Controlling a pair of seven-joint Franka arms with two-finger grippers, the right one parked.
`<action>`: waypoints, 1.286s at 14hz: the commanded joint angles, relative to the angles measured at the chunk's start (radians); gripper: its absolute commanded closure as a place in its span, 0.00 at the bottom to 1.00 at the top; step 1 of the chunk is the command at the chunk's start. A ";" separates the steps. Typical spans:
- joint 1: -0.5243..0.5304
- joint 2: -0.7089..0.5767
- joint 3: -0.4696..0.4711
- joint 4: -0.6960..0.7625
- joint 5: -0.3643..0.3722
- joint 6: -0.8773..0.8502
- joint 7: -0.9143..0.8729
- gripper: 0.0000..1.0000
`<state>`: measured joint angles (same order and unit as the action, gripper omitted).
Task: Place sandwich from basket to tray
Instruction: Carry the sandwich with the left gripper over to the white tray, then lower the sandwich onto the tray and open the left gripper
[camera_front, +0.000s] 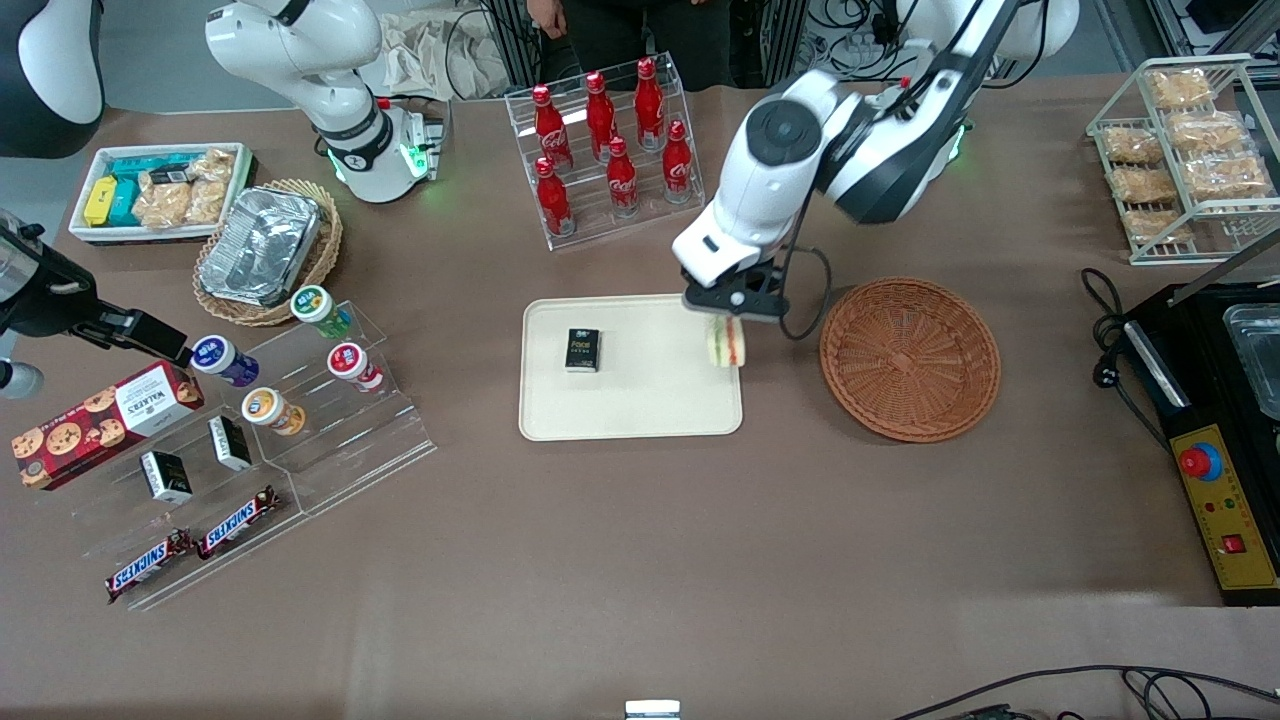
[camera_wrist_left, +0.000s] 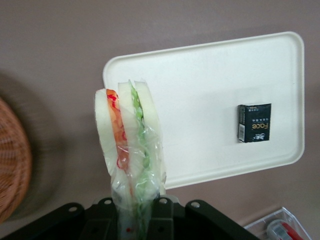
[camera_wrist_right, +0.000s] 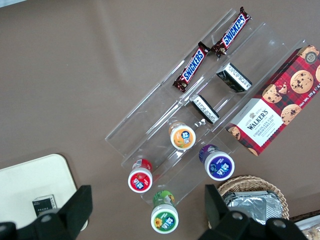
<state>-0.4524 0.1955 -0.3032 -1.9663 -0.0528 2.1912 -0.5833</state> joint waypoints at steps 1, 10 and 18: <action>-0.019 0.096 0.013 0.006 0.027 0.088 -0.007 1.00; -0.058 0.275 0.025 -0.048 0.107 0.308 -0.044 1.00; -0.042 0.250 0.030 -0.033 0.105 0.308 -0.046 0.00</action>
<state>-0.4927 0.4770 -0.2787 -2.0074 0.0425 2.5020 -0.6024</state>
